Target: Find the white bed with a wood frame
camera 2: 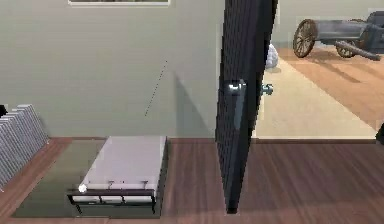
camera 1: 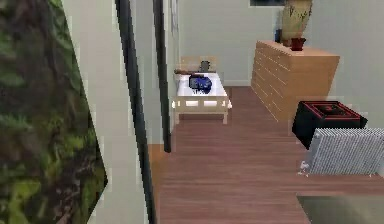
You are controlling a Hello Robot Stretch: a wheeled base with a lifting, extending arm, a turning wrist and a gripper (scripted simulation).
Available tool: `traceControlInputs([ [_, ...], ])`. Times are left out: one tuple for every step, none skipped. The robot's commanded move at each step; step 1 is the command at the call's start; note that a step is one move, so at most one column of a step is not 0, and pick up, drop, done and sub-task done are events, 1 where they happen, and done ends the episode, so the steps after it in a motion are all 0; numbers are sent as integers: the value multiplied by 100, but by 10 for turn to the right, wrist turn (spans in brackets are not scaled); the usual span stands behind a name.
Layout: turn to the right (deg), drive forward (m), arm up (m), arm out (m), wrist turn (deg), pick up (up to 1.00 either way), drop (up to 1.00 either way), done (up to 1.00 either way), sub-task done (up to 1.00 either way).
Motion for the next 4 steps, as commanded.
traceControlInputs([
  [0, 100, 0, 0, 0, 0, 0, 0, 0],
  [180, 0, 0, 0, 0, 0, 0, 0, 0],
  [0, 15, 0, 0, 0, 0, 0, 0, 0],
  [-450, 0, 0, 0, 0, 0, 0, 0, 0],
])
